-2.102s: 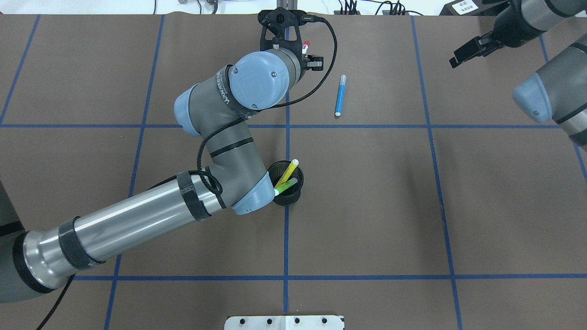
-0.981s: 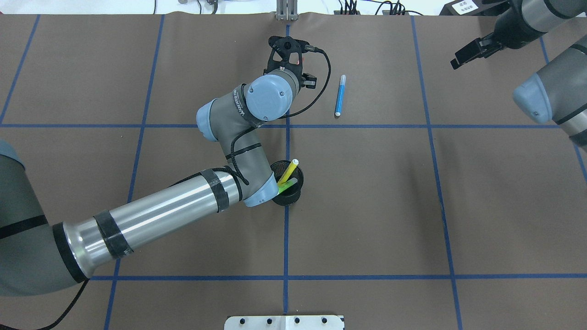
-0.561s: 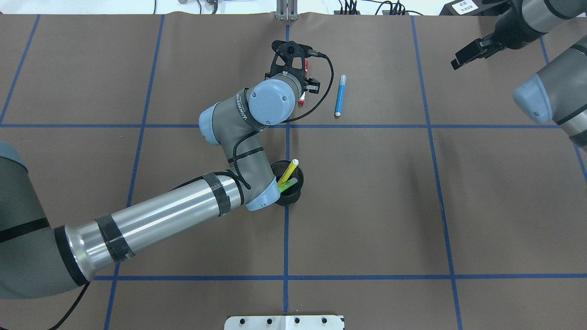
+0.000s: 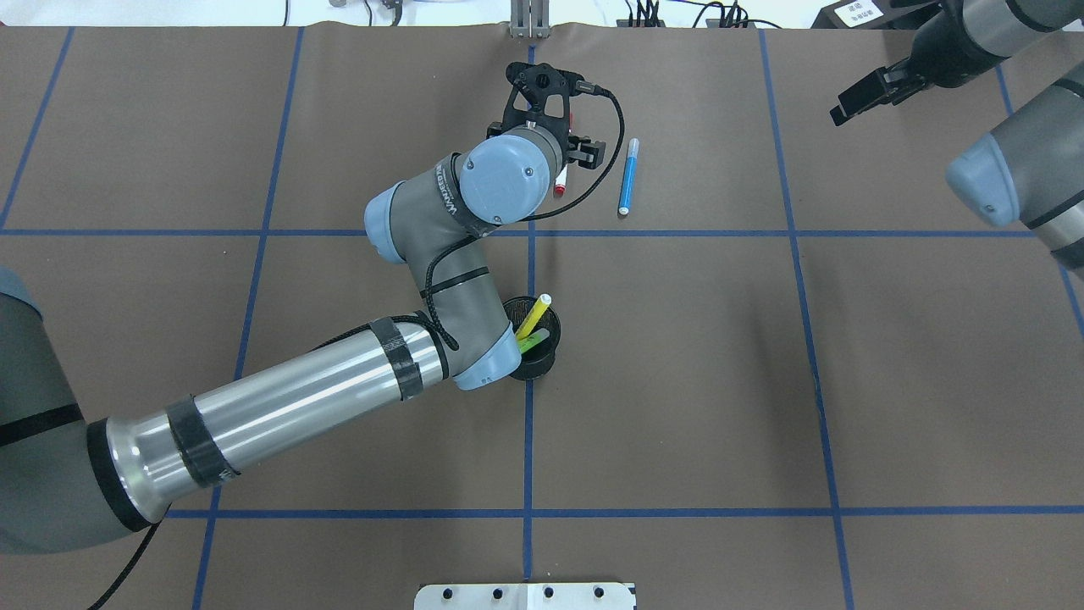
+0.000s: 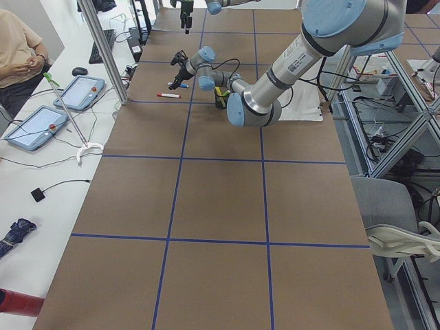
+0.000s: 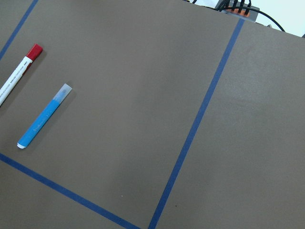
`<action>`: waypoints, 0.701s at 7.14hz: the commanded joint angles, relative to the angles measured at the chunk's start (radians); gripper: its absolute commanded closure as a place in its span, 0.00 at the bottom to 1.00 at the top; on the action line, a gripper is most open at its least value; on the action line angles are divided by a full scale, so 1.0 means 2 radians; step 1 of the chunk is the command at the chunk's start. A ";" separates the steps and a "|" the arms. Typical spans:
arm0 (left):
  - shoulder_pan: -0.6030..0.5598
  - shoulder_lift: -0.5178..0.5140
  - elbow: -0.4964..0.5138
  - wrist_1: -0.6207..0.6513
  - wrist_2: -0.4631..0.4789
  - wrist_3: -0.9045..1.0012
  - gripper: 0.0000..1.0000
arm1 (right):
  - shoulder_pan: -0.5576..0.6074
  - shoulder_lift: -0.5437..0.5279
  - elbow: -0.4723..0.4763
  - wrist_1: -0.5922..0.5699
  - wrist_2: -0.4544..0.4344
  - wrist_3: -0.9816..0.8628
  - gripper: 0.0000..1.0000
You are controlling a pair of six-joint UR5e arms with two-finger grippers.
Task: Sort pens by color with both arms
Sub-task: 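Place the red-capped marker on the mat beside the blue marker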
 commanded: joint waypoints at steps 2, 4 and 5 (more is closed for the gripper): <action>-0.006 0.035 -0.133 0.157 -0.058 0.000 0.01 | 0.000 0.002 0.012 -0.006 0.004 0.015 0.01; -0.009 0.078 -0.261 0.282 -0.102 0.000 0.01 | -0.001 0.008 0.050 -0.054 0.004 0.039 0.01; -0.013 0.098 -0.324 0.337 -0.125 0.000 0.01 | -0.006 0.015 0.081 -0.098 0.004 0.055 0.01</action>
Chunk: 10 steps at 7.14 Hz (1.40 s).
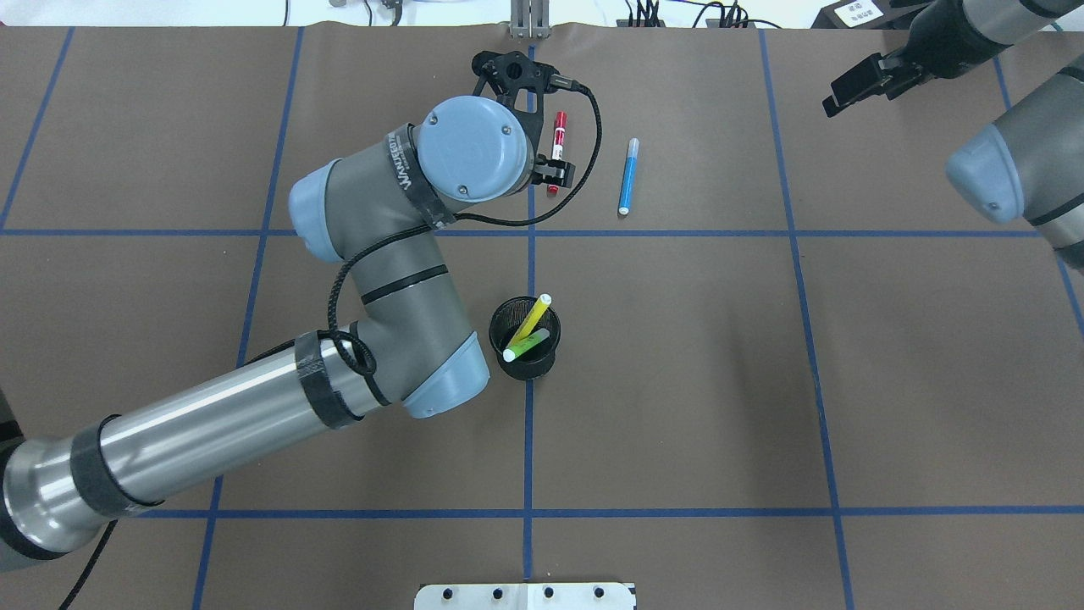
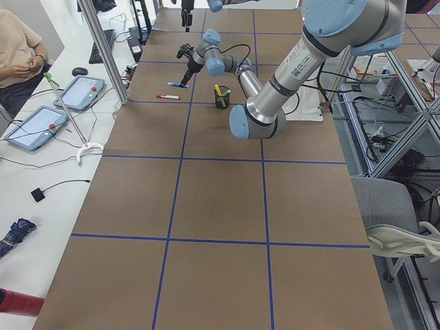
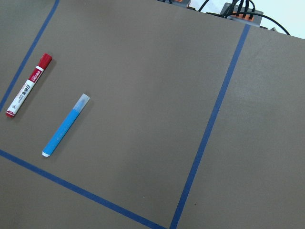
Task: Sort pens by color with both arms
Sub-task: 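Open the left gripper and withdraw it while the right arm moves toward the cup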
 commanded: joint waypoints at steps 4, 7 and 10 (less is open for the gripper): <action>-0.098 0.103 -0.226 0.214 -0.157 0.081 0.01 | -0.107 0.089 0.091 -0.138 -0.051 0.255 0.01; -0.185 0.147 -0.222 0.214 -0.236 0.198 0.01 | -0.218 0.199 0.094 -0.302 -0.139 0.383 0.02; -0.218 0.177 -0.222 0.209 -0.243 0.247 0.01 | -0.276 0.264 0.020 -0.332 -0.169 0.470 0.01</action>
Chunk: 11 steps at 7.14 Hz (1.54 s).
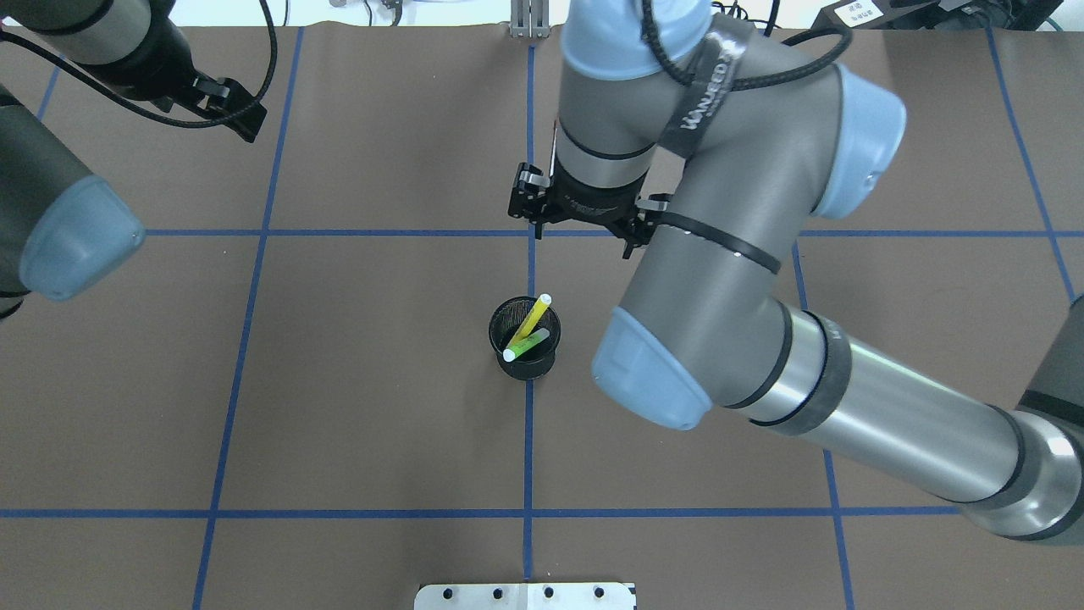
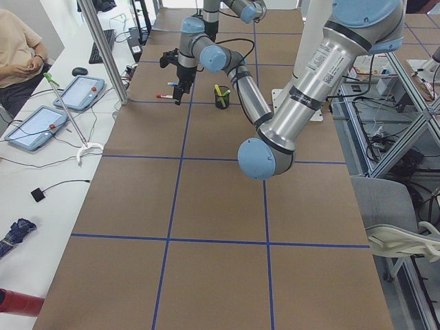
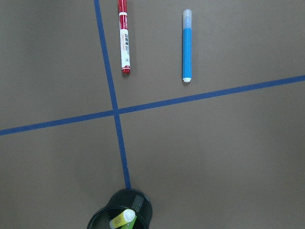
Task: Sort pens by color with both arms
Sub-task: 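Lower the right gripper into the cup onto the green marker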
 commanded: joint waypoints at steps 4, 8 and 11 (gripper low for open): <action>-0.012 0.005 -0.004 -0.004 0.001 0.015 0.01 | -0.046 0.050 -0.122 -0.005 0.031 -0.031 0.02; -0.014 0.001 -0.008 -0.005 0.002 0.014 0.01 | -0.068 0.034 -0.132 0.040 0.044 -0.032 0.37; -0.014 0.001 -0.008 -0.010 0.002 0.011 0.01 | -0.070 0.036 -0.164 0.083 0.053 -0.023 0.45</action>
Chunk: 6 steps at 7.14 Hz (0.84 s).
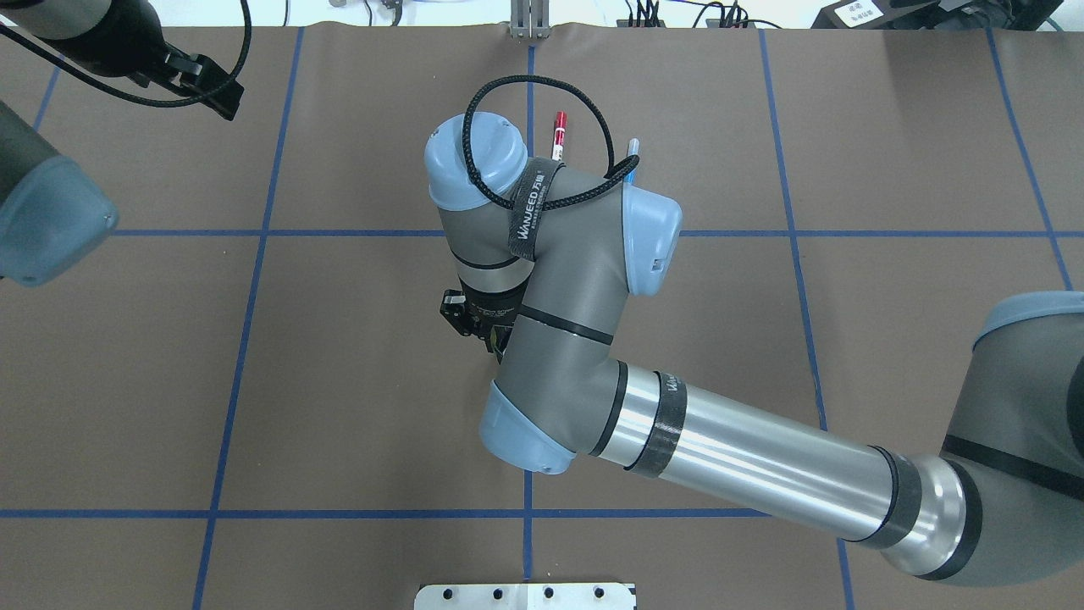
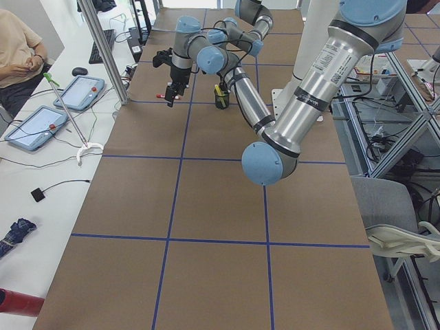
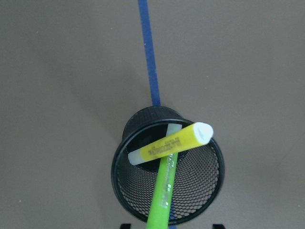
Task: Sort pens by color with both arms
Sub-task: 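Lower the right gripper into the cup onto the green marker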
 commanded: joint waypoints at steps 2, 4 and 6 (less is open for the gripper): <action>0.001 -0.001 0.000 -0.001 0.001 -0.004 0.01 | -0.001 -0.001 -0.006 0.009 0.010 0.002 0.49; 0.001 -0.001 -0.001 -0.001 0.001 -0.005 0.01 | -0.001 -0.002 -0.002 0.006 0.016 0.004 0.52; 0.001 0.000 -0.003 -0.001 0.001 -0.006 0.01 | -0.001 -0.002 -0.001 0.005 0.017 0.008 0.58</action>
